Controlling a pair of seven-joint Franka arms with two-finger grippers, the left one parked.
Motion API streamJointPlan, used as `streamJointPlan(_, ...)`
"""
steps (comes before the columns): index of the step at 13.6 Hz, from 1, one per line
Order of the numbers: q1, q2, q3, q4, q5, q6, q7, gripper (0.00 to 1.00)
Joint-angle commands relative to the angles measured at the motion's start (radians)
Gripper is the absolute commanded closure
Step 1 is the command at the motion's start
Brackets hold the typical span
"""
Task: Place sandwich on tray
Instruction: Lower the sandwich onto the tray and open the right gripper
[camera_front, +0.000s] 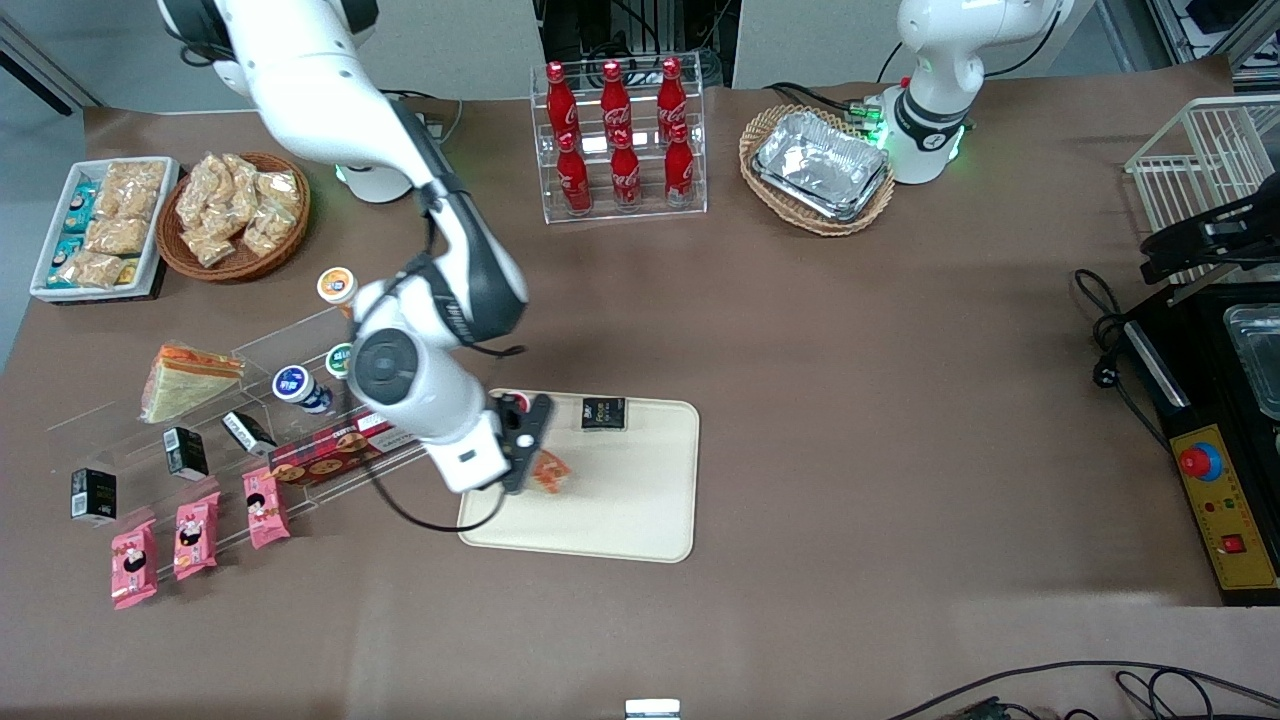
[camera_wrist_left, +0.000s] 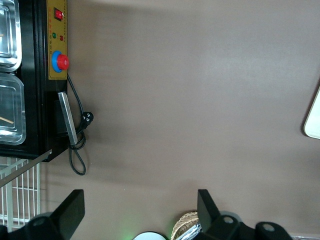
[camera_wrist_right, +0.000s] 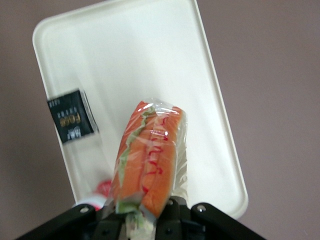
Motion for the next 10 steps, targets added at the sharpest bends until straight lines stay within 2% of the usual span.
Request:
streamJointPlan(1,0.009,0.112,0.029,0.117,-0.013,0.037,0.055,0.81)
streamJointPlan(5,0.045,0.182,0.029,0.117,-0.016,0.132,0.056,0.81)
streamJointPlan(10,0.054,0.222,0.027,0.12,-0.017,0.163,0.047,0.81)
